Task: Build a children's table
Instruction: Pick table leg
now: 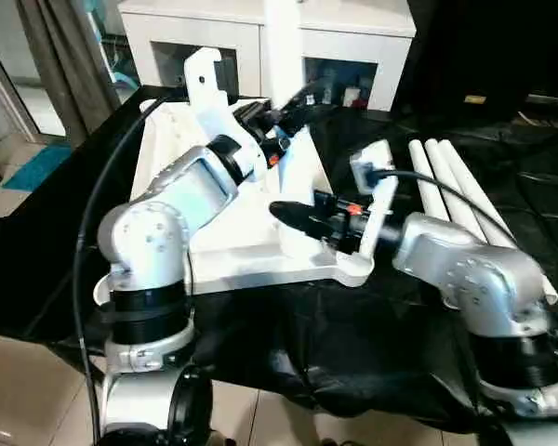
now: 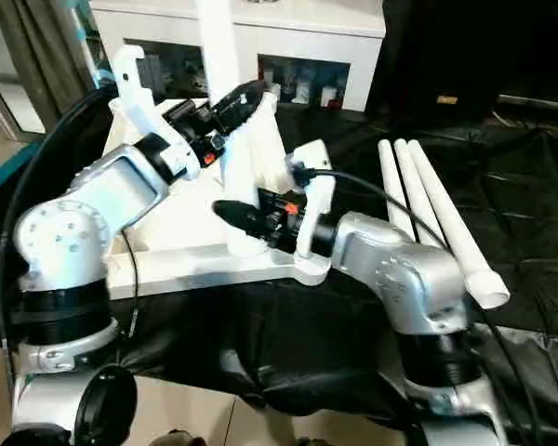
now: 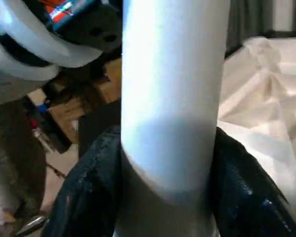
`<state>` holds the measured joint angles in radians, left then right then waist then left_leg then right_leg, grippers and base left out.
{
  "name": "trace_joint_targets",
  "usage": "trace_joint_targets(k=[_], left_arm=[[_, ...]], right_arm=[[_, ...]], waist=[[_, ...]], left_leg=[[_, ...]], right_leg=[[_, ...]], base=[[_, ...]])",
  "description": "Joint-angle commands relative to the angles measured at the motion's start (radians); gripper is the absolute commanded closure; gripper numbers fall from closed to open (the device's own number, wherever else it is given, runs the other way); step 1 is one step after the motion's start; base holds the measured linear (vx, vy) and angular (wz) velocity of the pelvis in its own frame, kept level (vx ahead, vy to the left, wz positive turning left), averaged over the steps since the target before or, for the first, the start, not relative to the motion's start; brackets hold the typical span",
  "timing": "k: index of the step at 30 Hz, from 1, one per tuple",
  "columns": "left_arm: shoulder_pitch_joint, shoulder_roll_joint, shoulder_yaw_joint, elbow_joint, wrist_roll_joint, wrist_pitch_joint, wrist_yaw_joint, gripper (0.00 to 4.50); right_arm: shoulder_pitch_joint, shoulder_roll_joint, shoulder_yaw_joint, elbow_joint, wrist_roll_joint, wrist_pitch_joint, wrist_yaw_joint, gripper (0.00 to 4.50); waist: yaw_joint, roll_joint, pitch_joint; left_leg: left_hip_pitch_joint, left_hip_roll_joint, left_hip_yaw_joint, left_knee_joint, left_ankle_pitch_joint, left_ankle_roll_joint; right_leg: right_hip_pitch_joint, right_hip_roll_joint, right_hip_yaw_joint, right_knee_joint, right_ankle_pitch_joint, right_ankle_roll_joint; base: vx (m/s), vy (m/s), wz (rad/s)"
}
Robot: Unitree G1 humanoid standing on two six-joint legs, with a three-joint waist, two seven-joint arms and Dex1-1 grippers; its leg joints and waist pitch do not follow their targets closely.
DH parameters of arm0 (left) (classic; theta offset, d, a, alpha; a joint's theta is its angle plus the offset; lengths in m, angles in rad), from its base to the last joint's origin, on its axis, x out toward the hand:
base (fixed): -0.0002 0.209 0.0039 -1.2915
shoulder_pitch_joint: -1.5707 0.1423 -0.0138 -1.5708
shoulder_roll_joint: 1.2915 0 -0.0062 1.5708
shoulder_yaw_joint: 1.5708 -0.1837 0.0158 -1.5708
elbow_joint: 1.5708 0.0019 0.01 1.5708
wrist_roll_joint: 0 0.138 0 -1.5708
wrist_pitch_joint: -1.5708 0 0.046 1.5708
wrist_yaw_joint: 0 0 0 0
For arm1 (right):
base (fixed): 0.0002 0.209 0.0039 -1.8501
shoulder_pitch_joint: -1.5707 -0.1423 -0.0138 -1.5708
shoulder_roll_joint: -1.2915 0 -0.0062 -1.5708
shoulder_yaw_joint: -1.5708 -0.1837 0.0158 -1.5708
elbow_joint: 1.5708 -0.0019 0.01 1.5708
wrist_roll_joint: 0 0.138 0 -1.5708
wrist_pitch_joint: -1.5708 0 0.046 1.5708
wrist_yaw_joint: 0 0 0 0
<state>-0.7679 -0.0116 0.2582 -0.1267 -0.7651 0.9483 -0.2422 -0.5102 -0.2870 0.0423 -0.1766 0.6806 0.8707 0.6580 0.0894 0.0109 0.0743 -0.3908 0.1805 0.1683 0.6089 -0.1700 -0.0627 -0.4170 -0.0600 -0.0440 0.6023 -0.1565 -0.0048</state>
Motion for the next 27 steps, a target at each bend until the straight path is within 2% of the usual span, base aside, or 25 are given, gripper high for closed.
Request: trace_joint_targets(k=[1, 3, 4, 6, 7, 13, 18, 20, 22, 23, 24, 25, 27], left_arm=[[0.002, 0.017, -0.029, -0.015, -0.061, 0.045, -0.085, 0.6], [0.003, 0.032, -0.035, -0.014, -0.087, 0.072, -0.118, 0.6], [0.002, 0.058, -0.054, -0.01, -0.094, 0.094, -0.152, 0.77], [-0.003, 0.078, -0.068, 0.007, -0.087, 0.105, -0.168, 0.87], [-0.009, 0.073, -0.058, 0.019, -0.094, 0.106, -0.164, 0.98], [-0.026, 0.058, -0.034, 0.047, -0.123, 0.11, -0.141, 1.41], [-0.031, 0.057, -0.032, 0.065, -0.111, 0.105, -0.119, 1.78], [-0.03, 0.056, -0.031, 0.07, -0.101, 0.098, -0.101, 1.96], [-0.032, 0.059, -0.033, 0.077, -0.072, 0.092, -0.064, 2.02], [-0.038, 0.059, -0.037, 0.083, -0.036, 0.091, -0.013, 2.12], [-0.038, 0.059, -0.037, 0.083, -0.036, 0.091, -0.013, 2.23], [-0.042, 0.058, -0.037, 0.086, -0.021, 0.092, 0.013, 2.3], [-0.048, 0.059, -0.044, 0.087, 0.029, 0.082, 0.077, 2.44]], right_arm=[[0.003, -0.004, 0.015, -0.074, 0.06, -0.009, 0.079, 2.52], [0.011, -0.012, 0.015, -0.086, 0.07, -0.011, 0.099, 2.52], [0.018, -0.019, 0.014, -0.093, 0.076, -0.014, 0.118, 2.53], [0.023, -0.023, 0.013, -0.093, 0.074, -0.02, 0.126, 2.53], [0.023, -0.023, 0.014, -0.088, 0.067, -0.024, 0.122, 2.54], [0.033, -0.023, 0.013, -0.092, 0.063, -0.036, 0.12, 2.54], [0.035, -0.022, 0.016, -0.092, 0.042, -0.051, 0.11, 2.54], [0.031, -0.018, 0.016, -0.088, 0.038, -0.051, 0.1, 1.84], [0.022, -0.005, 0.006, -0.078, 0.052, -0.034, 0.085, 1.82], [0.013, 0.001, 0.002, -0.075, 0.032, -0.049, 0.059, 1.7], [0.013, 0.001, 0.002, -0.075, 0.032, -0.049, 0.059, 1.57], [0.008, 0.003, 0.003, -0.074, 0.012, -0.063, 0.041, 1.45], [-0.022, 0.023, -0.01, -0.043, -0.033, -0.066, -0.039, 1.36]], waist=[[0.0, -0.011, -0.087], [-0.001, -0.011, -0.086], [0.0, -0.008, -0.086], [-0.001, -0.008, -0.085], [-0.003, -0.001, -0.085], [-0.003, 0.0, -0.084], [-0.004, -0.003, -0.083], [-0.004, -0.002, -0.083], [-0.005, -0.003, -0.083], [-0.006, -0.003, -0.081], [-0.007, -0.003, -0.081], [-0.006, -0.002, -0.084], [-0.007, -0.005, -0.082]], left_leg=[[0.013, 0.028, -0.005, -0.058, -0.11, 0.045], [0.013, 0.026, -0.004, -0.057, -0.108, 0.048], [0.014, 0.027, -0.005, -0.058, -0.115, 0.045], [0.015, 0.027, -0.005, -0.058, -0.126, 0.042], [0.016, 0.026, -0.004, -0.058, -0.134, 0.034], [0.017, 0.026, -0.006, -0.06, -0.165, 0.014], [0.017, 0.025, -0.007, -0.061, -0.168, 0.013], [0.016, 0.025, -0.007, -0.061, -0.165, 0.014], [0.015, 0.025, -0.007, -0.061, -0.166, 0.017], [0.015, 0.023, -0.008, -0.062, -0.174, 0.019], [0.015, 0.025, -0.01, -0.063, -0.173, 0.015], [0.017, 0.027, -0.01, -0.062, -0.161, 0.01], [0.016, 0.027, -0.01, -0.063, -0.156, 0.007]], right_leg=[[0.063, -0.057, 0.033, -0.063, -0.231, -0.159], [0.061, -0.056, 0.032, -0.064, -0.228, -0.164], [0.06, -0.056, 0.031, -0.065, -0.241, -0.163], [0.059, -0.056, 0.032, -0.066, -0.261, -0.157], [0.059, -0.055, 0.032, -0.07, -0.271, -0.154], [0.06, -0.055, 0.031, -0.074, -0.304, -0.146], [0.059, -0.055, 0.03, -0.077, -0.322, -0.135], [0.059, -0.055, 0.03, -0.077, -0.32, -0.134], [0.06, -0.053, 0.03, -0.077, -0.314, -0.132], [0.059, -0.053, 0.029, -0.079, -0.329, -0.122], [0.059, -0.054, 0.029, -0.078, -0.332, -0.118], [0.059, -0.054, 0.03, -0.076, -0.32, -0.119], [0.056, -0.053, 0.03, -0.075, -0.306, -0.123]], base=[[0.0, 0.0, 0.0], [0.0, 0.0, 0.0], [0.0, 0.0, 0.0], [0.0, 0.0, 0.0], [0.0, 0.0, 0.0], [0.0, 0.0, 0.0], [0.0, 0.0, 0.0], [0.0, 0.0, 0.0], [0.0, 0.0, 0.0], [0.0, 0.0, 0.0], [0.0, 0.0, 0.0], [0.0, 0.0, 0.0], [0.0, 0.0, 0.0]])
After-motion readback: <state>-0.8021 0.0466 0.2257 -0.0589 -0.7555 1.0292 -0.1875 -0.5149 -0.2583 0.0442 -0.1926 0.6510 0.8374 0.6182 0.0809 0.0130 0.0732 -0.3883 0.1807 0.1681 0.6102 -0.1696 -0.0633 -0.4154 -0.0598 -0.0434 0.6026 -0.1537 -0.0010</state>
